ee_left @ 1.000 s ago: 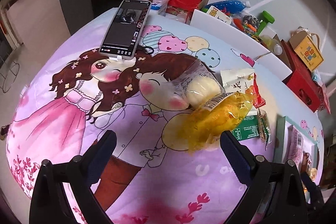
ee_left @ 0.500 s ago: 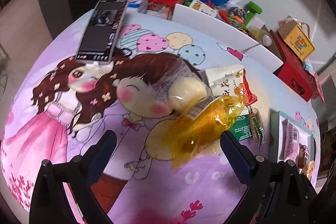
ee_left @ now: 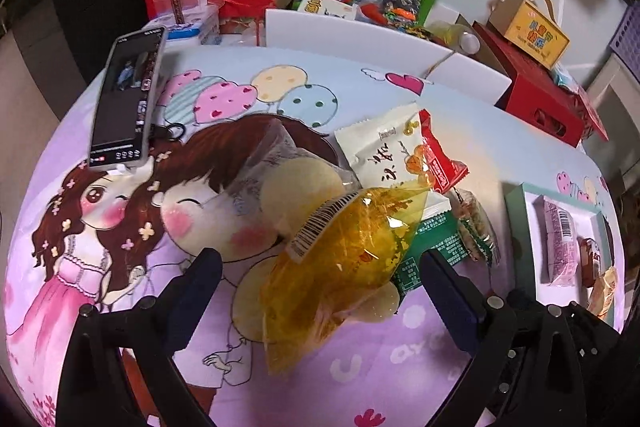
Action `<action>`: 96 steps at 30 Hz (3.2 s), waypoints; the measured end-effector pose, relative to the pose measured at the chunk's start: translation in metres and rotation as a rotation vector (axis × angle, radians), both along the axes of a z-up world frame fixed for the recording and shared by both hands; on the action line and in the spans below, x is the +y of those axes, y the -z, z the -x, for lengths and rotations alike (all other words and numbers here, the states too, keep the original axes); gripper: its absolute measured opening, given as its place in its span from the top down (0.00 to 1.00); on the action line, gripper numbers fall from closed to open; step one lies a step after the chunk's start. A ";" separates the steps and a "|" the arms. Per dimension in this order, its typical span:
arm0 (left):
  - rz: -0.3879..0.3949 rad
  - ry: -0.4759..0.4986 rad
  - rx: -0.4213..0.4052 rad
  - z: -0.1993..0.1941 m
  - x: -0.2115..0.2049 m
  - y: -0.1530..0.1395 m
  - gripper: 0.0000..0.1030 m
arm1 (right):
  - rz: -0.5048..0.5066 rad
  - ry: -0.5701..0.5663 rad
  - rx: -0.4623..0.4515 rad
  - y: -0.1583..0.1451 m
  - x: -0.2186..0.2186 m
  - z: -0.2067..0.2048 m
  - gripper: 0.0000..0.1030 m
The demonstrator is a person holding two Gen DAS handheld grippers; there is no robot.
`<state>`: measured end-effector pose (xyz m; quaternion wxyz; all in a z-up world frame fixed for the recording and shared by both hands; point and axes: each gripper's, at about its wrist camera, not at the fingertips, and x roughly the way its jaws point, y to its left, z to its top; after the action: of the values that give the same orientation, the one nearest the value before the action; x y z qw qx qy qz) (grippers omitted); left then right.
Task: Organize snacks
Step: 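Grasp the yellow translucent bag with the left tool while the right tool grasps the small red candy, then carry the yellow bag and red candy into the tray and open both tools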
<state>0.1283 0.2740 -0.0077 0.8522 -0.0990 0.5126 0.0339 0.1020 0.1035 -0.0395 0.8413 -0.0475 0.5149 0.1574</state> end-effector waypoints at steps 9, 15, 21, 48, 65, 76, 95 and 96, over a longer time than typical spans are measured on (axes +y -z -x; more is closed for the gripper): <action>0.020 -0.006 0.005 -0.003 -0.003 0.008 0.12 | -0.028 -0.025 0.037 0.003 -0.001 0.004 0.57; 0.013 -0.012 0.009 -0.003 -0.003 0.008 0.30 | 0.011 -0.023 0.044 0.009 0.000 0.005 0.65; 0.016 -0.023 0.000 0.000 -0.001 0.003 0.40 | 0.024 -0.024 0.049 0.011 0.000 0.007 0.75; -0.009 -0.058 -0.083 0.018 0.001 -0.036 0.51 | -0.036 0.008 -0.027 -0.026 -0.017 0.013 0.80; -0.034 -0.048 -0.105 0.030 -0.013 -0.052 0.51 | -0.071 0.047 -0.047 -0.037 -0.034 0.016 0.80; -0.055 -0.011 -0.155 0.034 -0.040 -0.073 0.51 | -0.099 0.123 -0.089 -0.055 -0.065 0.019 0.80; -0.006 0.327 -0.160 0.026 -0.179 -0.069 0.51 | -0.151 0.437 -0.087 -0.062 -0.189 0.015 0.80; -0.006 0.338 -0.156 0.026 -0.184 -0.067 0.51 | -0.154 0.448 -0.082 -0.060 -0.193 0.015 0.80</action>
<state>0.1019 0.0902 0.0596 0.8834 -0.0111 0.4540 -0.1159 0.0869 -0.0898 0.0208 0.8766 0.1258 0.4644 0.0034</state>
